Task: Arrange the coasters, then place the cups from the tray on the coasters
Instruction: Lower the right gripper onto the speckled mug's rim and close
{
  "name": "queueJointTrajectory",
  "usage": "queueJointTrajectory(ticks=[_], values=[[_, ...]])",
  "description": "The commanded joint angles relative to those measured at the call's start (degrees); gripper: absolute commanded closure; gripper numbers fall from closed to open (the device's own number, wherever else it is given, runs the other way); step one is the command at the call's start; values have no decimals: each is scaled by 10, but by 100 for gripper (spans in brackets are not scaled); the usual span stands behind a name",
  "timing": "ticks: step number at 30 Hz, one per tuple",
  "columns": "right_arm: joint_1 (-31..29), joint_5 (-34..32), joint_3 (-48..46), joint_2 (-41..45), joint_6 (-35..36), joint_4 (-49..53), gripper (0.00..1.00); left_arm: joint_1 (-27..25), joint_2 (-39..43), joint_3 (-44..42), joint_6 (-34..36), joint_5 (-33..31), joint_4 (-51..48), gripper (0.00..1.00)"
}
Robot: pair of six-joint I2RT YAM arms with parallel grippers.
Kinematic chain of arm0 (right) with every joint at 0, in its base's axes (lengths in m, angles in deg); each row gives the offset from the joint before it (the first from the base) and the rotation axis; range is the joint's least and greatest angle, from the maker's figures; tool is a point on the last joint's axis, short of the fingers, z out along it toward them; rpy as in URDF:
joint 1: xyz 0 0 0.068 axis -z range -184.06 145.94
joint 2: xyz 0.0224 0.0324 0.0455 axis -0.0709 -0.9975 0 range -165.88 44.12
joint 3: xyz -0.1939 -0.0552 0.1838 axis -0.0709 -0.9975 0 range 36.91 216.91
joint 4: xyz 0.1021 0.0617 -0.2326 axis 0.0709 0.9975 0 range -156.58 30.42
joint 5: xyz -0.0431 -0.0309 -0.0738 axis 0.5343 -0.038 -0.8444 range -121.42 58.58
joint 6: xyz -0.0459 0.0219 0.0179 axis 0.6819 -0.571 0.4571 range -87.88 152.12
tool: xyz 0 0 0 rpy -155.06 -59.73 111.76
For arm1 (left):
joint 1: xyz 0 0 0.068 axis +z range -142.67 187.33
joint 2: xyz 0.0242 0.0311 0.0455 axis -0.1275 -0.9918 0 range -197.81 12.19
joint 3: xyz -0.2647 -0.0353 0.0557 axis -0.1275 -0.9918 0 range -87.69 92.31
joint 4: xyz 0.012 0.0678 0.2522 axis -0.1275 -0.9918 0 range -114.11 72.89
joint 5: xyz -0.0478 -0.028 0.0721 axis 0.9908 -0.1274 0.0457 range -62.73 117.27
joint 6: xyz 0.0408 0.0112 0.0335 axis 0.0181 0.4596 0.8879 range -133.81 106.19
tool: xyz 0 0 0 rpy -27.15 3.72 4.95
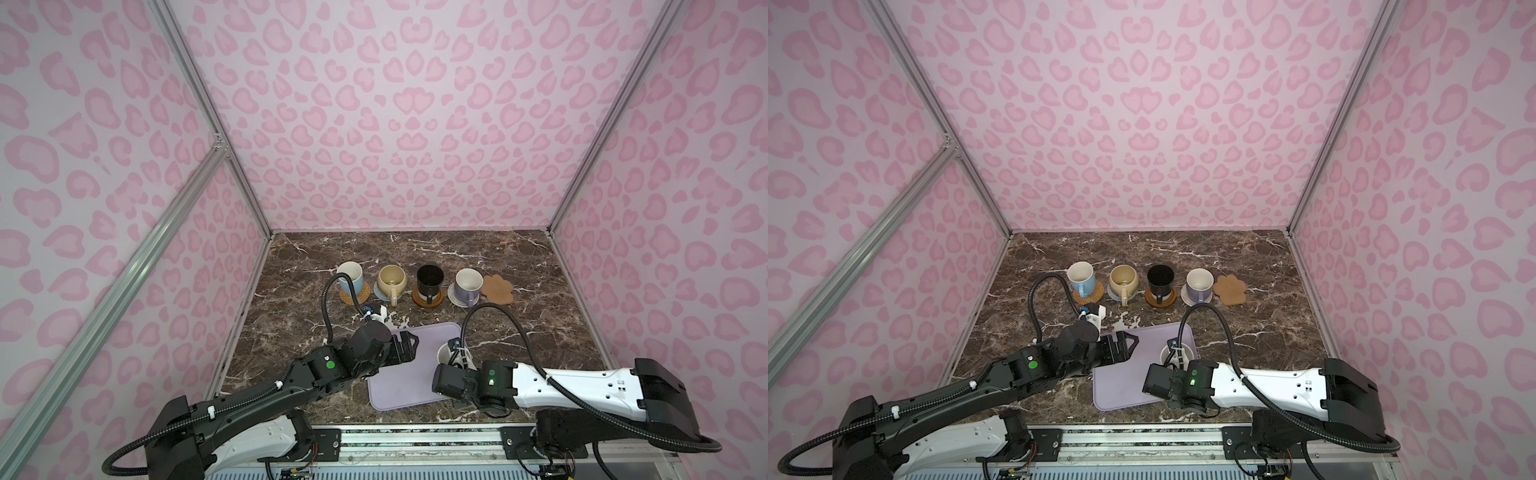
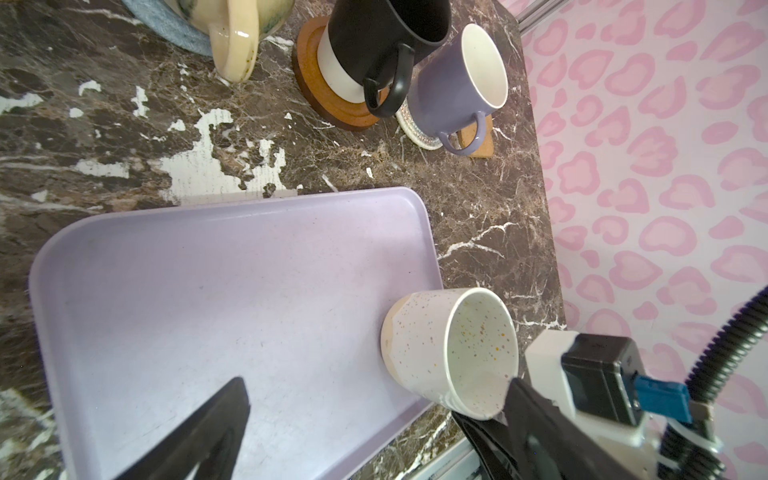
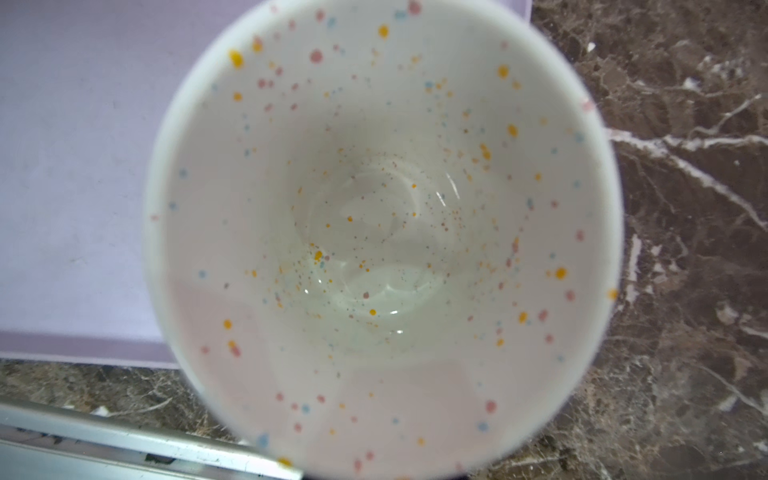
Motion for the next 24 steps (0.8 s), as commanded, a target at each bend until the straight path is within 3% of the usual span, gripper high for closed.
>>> queueJointTrajectory(ticks=[1, 12, 23, 24], values=[[8, -37, -4, 16, 7, 5, 100, 0, 4, -4, -5, 4, 36, 2], [42, 2, -36, 73, 51, -34, 100, -2, -10, 4, -6, 14, 44, 2], [34, 47, -61, 48, 49, -70, 100, -4, -22, 6, -9, 11, 44, 2], [34, 42, -58, 43, 47, -62, 96, -4, -21, 7, -8, 11, 43, 2]])
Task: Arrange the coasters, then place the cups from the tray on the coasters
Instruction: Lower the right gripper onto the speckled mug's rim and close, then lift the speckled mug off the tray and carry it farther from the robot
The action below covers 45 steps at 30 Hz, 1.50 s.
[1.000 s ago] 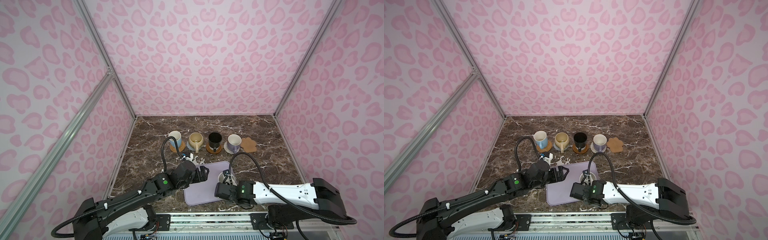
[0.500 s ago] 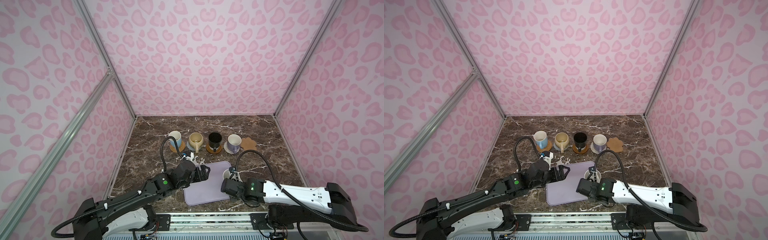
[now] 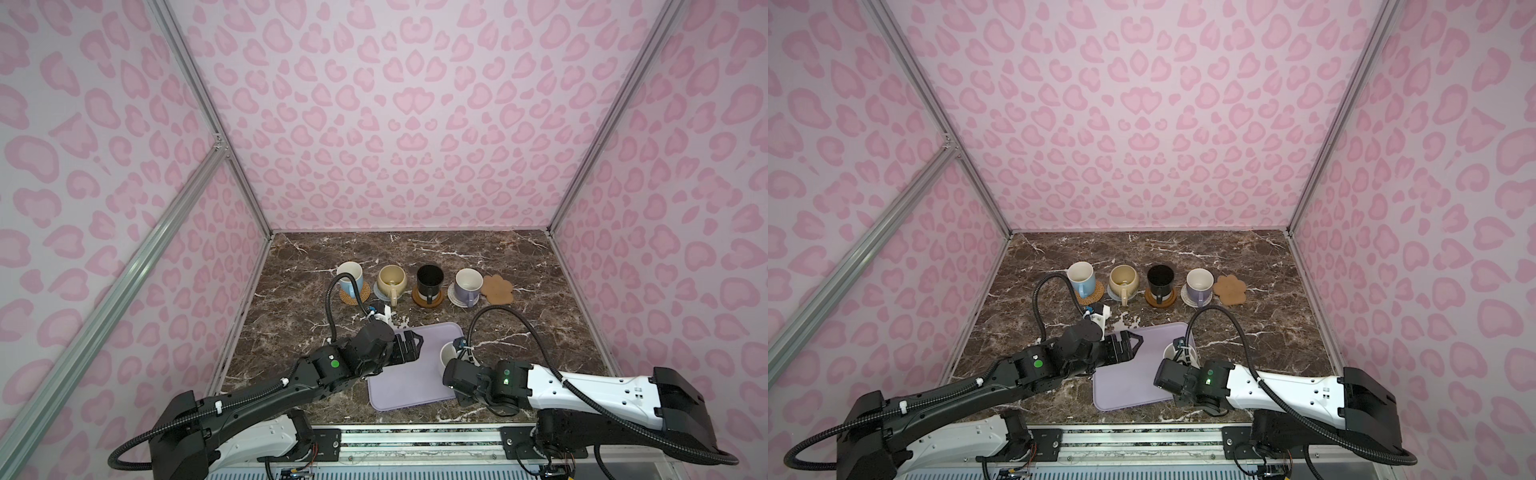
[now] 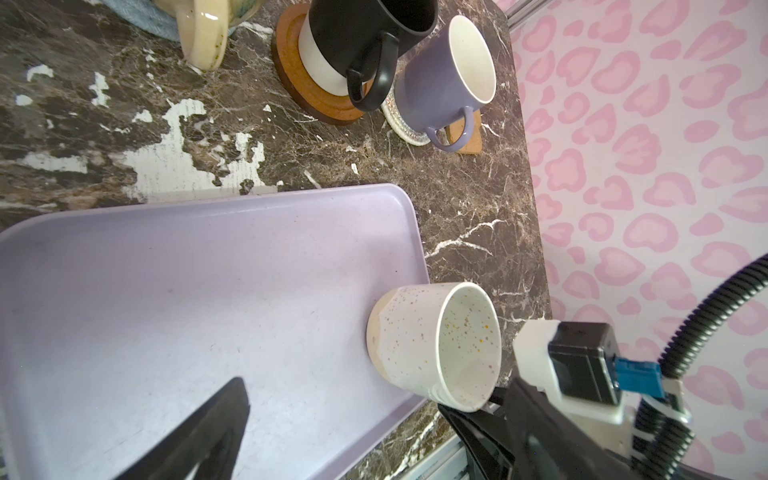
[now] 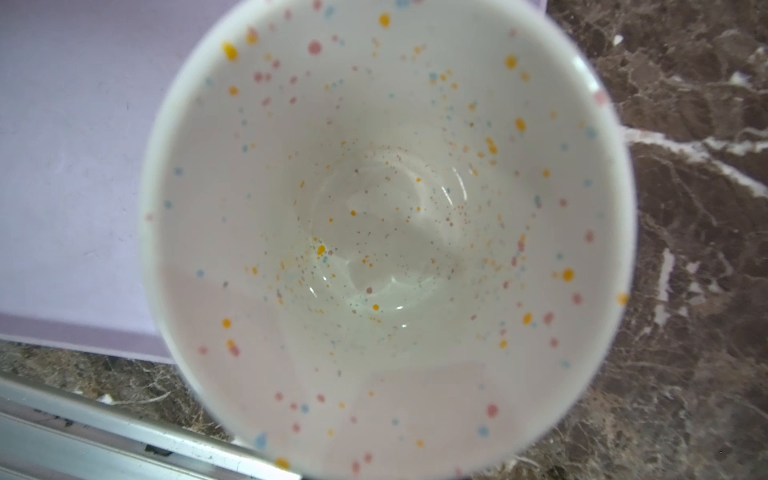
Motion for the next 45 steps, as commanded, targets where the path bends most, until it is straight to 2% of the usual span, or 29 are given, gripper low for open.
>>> queueJointTrajectory(ticks=[1, 8, 11, 15, 18, 20, 22, 34, 41, 45], values=[[-2, -2, 5, -12, -7, 12, 92, -1, -1, 7, -2, -2, 16, 2], [-2, -20, 22, -37, -1, 25, 65, 0, 1, 4, -3, -8, 13, 2], [-2, -28, 34, -58, 2, 31, 62, 0, 2, 2, -3, -11, 11, 2], [-1, -43, 50, -83, 5, 41, 67, 0, 5, 3, -4, -13, 9, 2], [6, -41, 52, -97, 10, 36, 79, 0, 8, 3, -3, -19, 2, 2], [5, -43, 56, -101, 14, 37, 93, 0, 15, 3, -4, -25, -4, 2], [4, -45, 57, -96, 19, 36, 100, 0, 22, 0, -3, -30, -8, 2], [22, -80, 72, -33, 37, 54, 100, 0, 17, 7, 16, -19, 18, 3], [85, -95, 67, 16, 75, 47, 100, 0, -13, 36, 37, 6, 43, 3], [128, -100, 68, 39, 108, 51, 100, 0, -26, 55, 78, 22, 73, 3]])
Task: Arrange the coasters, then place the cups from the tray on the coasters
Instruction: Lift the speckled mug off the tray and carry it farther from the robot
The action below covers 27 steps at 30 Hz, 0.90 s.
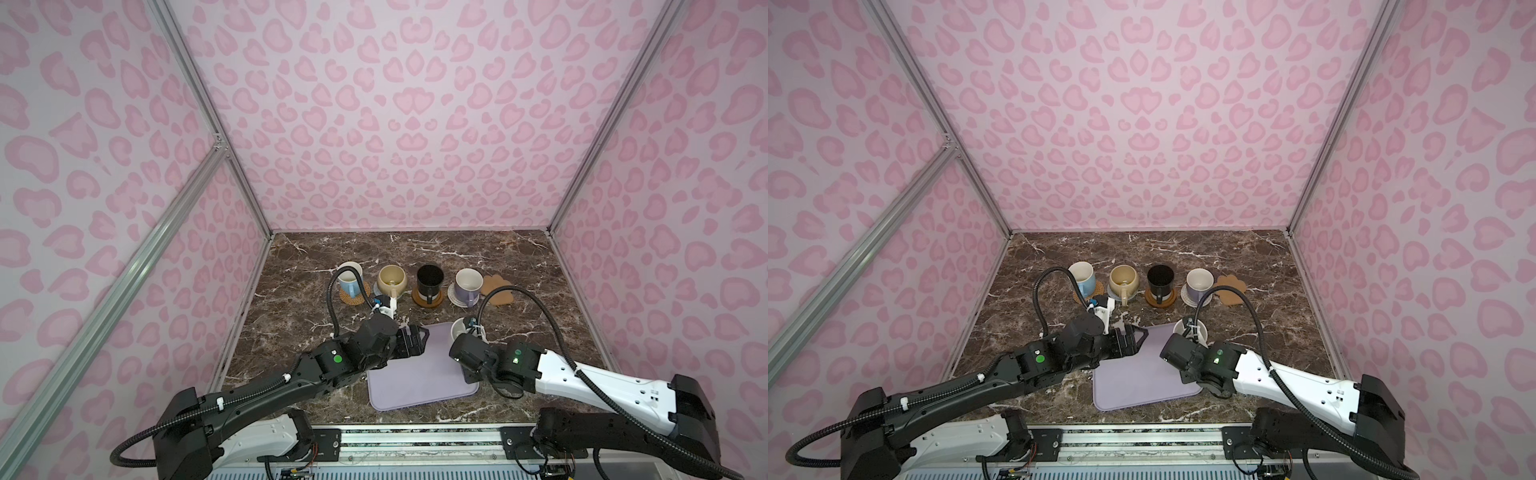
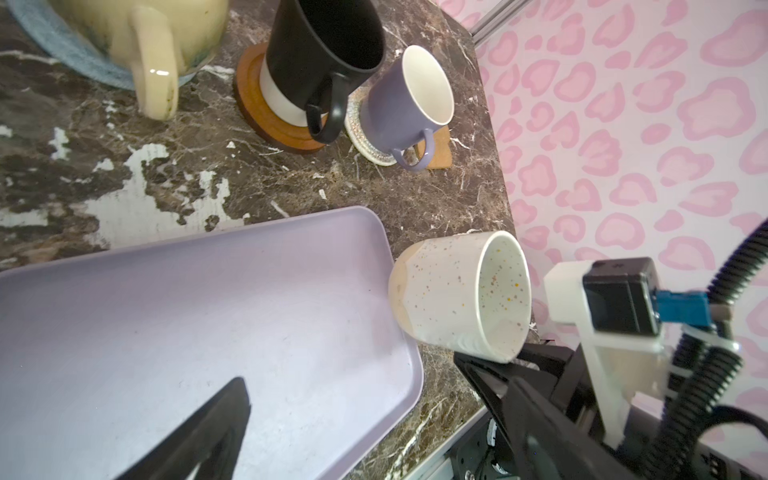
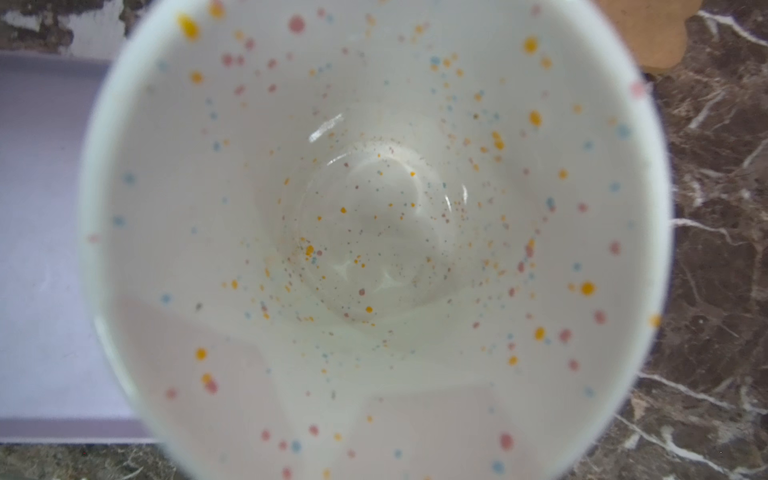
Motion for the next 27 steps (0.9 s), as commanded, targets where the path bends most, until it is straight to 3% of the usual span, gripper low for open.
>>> queueJointTrajectory(ticks=[1, 12, 23, 27], values=[[34, -37, -1, 16, 36, -8, 100, 0, -6, 15, 48, 23, 59, 3], [217, 21, 31, 56, 136, -32, 100, 0, -84, 138, 101, 32, 3, 3], [384, 87, 93, -3, 216, -77, 100, 21, -167, 234, 144, 67, 4, 3], [416, 99, 122, -53, 238, -88, 100, 45, -199, 265, 142, 92, 6, 3]])
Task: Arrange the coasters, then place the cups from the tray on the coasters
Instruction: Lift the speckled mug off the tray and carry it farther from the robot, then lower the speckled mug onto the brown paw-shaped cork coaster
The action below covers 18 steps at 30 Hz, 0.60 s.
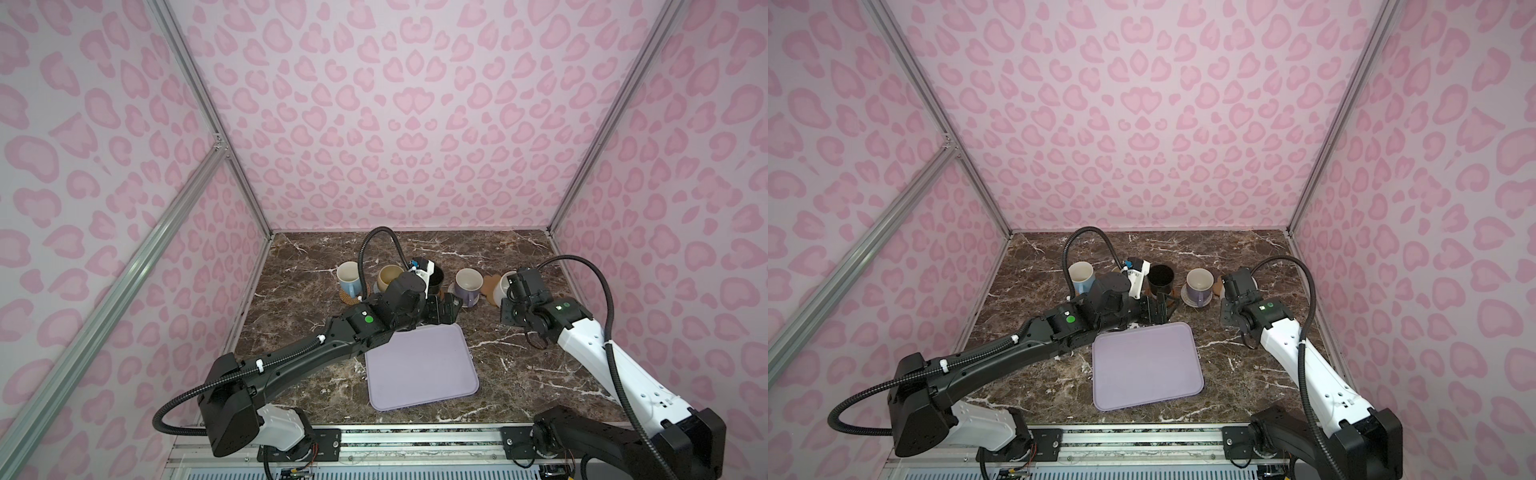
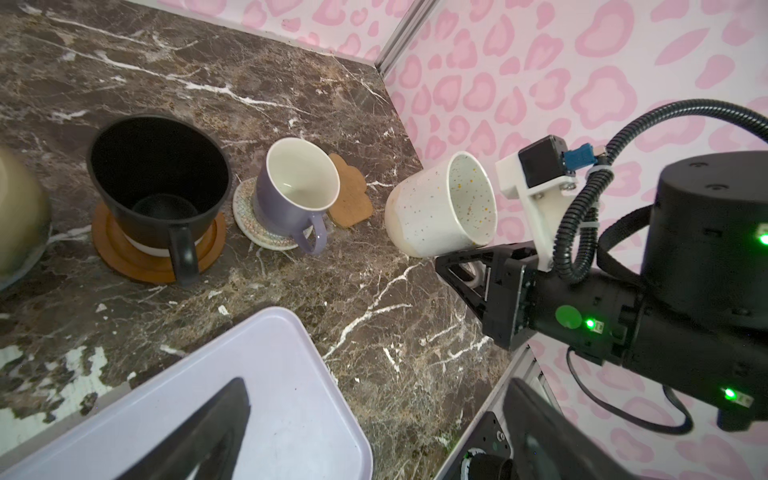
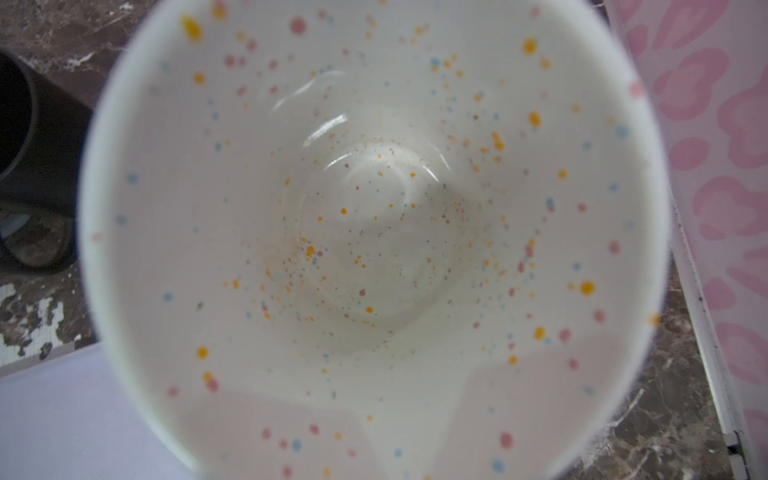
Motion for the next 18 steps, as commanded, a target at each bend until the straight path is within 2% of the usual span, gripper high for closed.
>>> queueJointTrajectory(ticks=[1, 6, 12, 18], values=[[16, 11, 19, -32, 39, -51, 100, 15, -21, 30, 7, 28, 7, 3], [75, 58, 40, -85, 61, -85, 100, 23, -71, 87, 27, 28, -20, 3], [111, 71, 106, -179, 98, -58, 100, 29, -134, 144, 35, 50, -17, 3], [137, 82, 131, -230, 126, -85, 100, 29, -171, 179, 40, 56, -23, 3]])
